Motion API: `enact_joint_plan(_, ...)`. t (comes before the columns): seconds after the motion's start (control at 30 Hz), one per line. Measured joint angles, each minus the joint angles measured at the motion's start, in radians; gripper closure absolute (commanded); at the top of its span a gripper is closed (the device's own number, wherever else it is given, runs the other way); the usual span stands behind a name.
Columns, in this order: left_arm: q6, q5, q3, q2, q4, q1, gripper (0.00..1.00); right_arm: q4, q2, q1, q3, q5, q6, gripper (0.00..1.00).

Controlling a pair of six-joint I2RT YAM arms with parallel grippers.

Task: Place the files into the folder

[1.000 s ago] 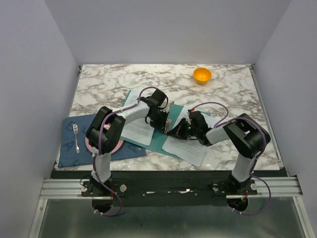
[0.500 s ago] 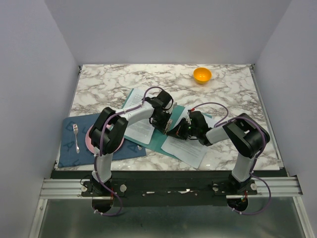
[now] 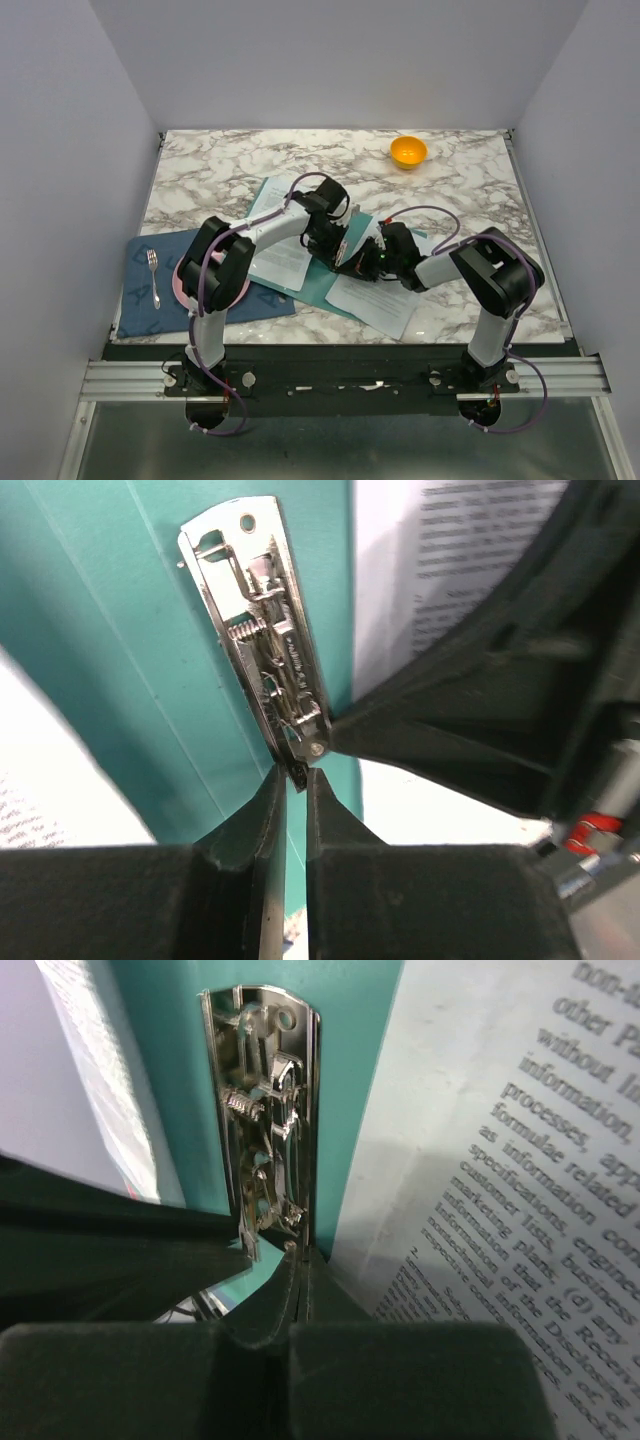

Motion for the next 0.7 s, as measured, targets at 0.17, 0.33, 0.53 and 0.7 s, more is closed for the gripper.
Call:
enact_joint_plan(0.17, -0.028, 0.164, 0.036, 0.0, -0.031, -0.009, 0.82, 0.011, 0.019, 0.007, 0.017, 0.0, -0.003, 1.0)
enact_joint_plan(0.33, -0.04, 0.249, 0.059, 0.007, -0.074, -0.033, 0.78, 0.024, 0.031, 0.01, 0.025, -0.012, -0.005, 1.0)
enact_joint_plan(0.53, -0.026, 0.302, 0.096, 0.016, -0.126, -0.016, 0.78, 0.025, 0.026, 0.011, 0.025, -0.01, -0.002, 1.0)
enact_joint_plan(0.7, 0.011, 0.319, 0.132, -0.003, -0.138, 0.019, 0.77, 0.031, 0.024, 0.018, 0.026, 0.008, 0.0, 1.0)
